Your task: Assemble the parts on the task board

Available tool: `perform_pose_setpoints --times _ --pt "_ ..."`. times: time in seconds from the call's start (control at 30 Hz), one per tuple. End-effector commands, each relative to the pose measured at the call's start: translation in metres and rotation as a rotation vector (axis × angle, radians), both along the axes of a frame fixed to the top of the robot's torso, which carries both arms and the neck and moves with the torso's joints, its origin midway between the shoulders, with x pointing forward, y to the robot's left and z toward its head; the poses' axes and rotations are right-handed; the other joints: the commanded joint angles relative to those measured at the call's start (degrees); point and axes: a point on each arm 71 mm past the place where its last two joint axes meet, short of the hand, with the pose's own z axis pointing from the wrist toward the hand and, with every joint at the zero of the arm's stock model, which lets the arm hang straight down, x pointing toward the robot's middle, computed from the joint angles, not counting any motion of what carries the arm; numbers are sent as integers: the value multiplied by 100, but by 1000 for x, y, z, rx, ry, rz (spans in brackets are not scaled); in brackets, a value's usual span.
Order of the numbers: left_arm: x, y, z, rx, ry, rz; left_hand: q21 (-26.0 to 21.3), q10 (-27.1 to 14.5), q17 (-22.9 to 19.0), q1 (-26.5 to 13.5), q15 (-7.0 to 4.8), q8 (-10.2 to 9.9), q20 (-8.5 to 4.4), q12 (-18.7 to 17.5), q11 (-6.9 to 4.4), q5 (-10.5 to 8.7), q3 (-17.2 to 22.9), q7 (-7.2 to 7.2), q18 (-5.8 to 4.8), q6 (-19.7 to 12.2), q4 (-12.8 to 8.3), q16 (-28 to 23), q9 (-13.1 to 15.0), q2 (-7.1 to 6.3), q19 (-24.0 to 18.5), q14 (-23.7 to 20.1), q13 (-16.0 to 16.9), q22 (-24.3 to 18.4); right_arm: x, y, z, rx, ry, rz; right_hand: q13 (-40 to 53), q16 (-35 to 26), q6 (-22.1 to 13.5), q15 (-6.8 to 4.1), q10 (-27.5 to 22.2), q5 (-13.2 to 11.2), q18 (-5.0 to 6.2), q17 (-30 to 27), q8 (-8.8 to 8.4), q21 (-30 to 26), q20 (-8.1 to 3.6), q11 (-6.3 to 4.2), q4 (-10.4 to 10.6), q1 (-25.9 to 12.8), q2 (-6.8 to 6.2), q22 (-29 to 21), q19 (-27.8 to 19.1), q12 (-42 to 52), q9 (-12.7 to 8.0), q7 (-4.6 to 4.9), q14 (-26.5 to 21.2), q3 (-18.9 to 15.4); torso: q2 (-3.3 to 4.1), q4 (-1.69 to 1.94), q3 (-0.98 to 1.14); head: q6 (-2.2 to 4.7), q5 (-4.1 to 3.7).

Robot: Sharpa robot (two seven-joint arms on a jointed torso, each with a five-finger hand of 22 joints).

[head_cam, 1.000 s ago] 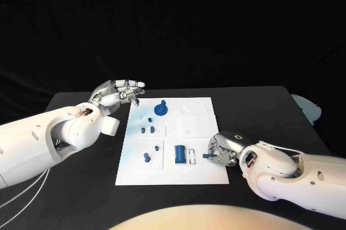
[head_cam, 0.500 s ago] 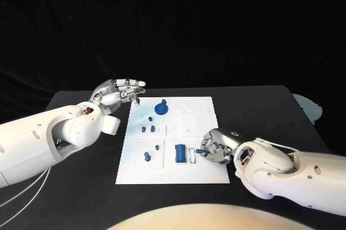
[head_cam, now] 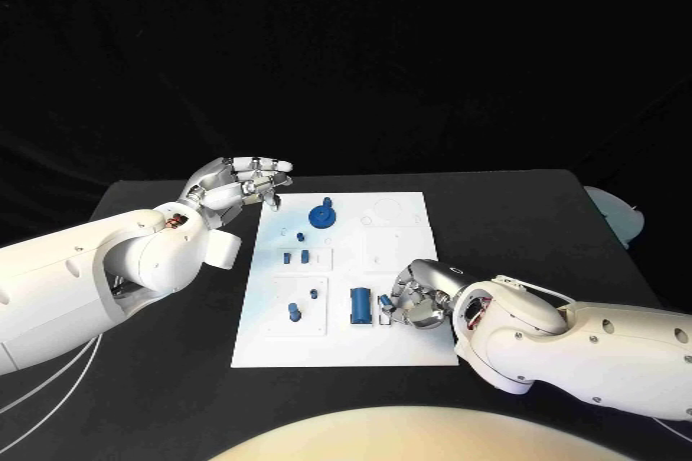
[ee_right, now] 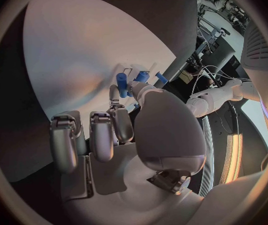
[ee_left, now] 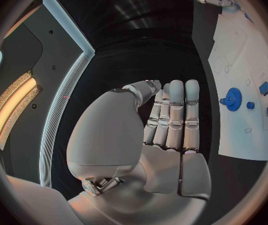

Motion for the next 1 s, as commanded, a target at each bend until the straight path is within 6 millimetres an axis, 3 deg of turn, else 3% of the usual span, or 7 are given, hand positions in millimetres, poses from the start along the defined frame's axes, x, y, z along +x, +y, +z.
perform_pose_setpoints --times 0.03,0.07,0.1,0.2,1.0 --pt "-1 -3 1 -13 0 -16 -2 -32 -8 -23 5 -24 -10 25 -8 26 2 24 39 -14 3 -25 -6 16 -41 -21 9 6 0 2 -4 4 45 -1 565 31 108 36 58 112 -38 711 19 25 -7 8 19 -273 -23 1506 608 92 238 -50 467 -122 -2 -6 4 -8 -1" --pt "-1 -3 1 -13 0 -17 -2 -32 -8 -23 5 -24 -10 25 -8 26 2 24 39 -14 3 -25 -6 16 -41 -21 9 6 0 2 -5 1 48 -1 568 31 113 34 60 153 -38 711 18 25 -6 5 20 -357 -9 1506 608 95 237 -57 467 -151 -1 -5 5 -11 -4" --pt "-1 -3 1 -13 1 -18 -2 -32 -8 -23 5 -24 -10 25 -8 26 2 24 39 -14 3 -25 -6 16 -41 -21 9 6 0 2 -6 -1 51 0 587 33 129 27 71 473 -38 717 17 25 -11 -3 13 -598 6 1506 608 119 240 -67 468 -262 -1 -5 5 -11 -7" --pt "-1 -3 1 -13 1 -19 -2 -32 -8 -23 5 -24 -10 25 -8 26 2 24 39 -14 3 -25 -6 16 -41 -21 9 6 1 3 -7 -9 60 2 603 33 142 21 81 523 -38 715 23 25 -18 -6 22 -661 21 1506 608 140 244 -66 468 -309 1 -3 5 -17 -10" --pt "-2 -3 1 -12 4 -19 -2 -32 -8 -23 5 -24 -10 25 -8 26 2 24 39 -14 3 -25 -6 16 -41 -21 9 6 4 8 -8 -28 34 20 627 22 152 16 87 446 -38 691 24 25 -24 -9 26 -900 58 1506 608 162 249 -71 463 -490 -2 -6 8 -25 -5"
